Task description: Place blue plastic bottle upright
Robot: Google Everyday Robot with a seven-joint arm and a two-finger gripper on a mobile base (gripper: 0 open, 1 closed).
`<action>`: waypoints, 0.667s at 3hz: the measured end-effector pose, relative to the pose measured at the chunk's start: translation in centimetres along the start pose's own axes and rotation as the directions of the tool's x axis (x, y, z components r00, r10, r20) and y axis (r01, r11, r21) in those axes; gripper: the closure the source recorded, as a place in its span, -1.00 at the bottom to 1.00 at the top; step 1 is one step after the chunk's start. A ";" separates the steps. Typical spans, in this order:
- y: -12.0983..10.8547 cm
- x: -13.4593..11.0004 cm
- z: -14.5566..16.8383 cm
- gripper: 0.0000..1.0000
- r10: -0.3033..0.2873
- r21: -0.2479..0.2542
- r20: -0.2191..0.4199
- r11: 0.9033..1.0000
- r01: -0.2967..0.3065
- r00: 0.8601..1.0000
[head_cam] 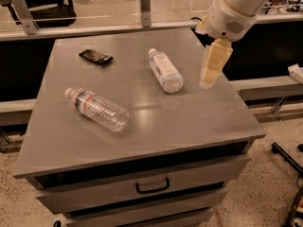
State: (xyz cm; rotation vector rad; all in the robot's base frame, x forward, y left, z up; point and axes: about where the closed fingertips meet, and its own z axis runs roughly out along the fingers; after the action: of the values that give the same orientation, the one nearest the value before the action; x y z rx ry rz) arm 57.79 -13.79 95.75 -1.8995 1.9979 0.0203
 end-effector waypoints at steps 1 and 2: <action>-4.8 -3.2 2.7 -1.00 0.036 -0.018 0.041 0.999 -0.035 0.999; -7.7 -6.1 4.9 -1.00 0.154 -0.035 0.091 0.988 -0.151 0.984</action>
Offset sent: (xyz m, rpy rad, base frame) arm 0.1270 0.0978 -0.0063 0.2302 0.1311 -0.2624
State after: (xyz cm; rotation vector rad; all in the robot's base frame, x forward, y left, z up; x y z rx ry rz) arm 66.55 -7.24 94.83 -1.7242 2.0844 0.1755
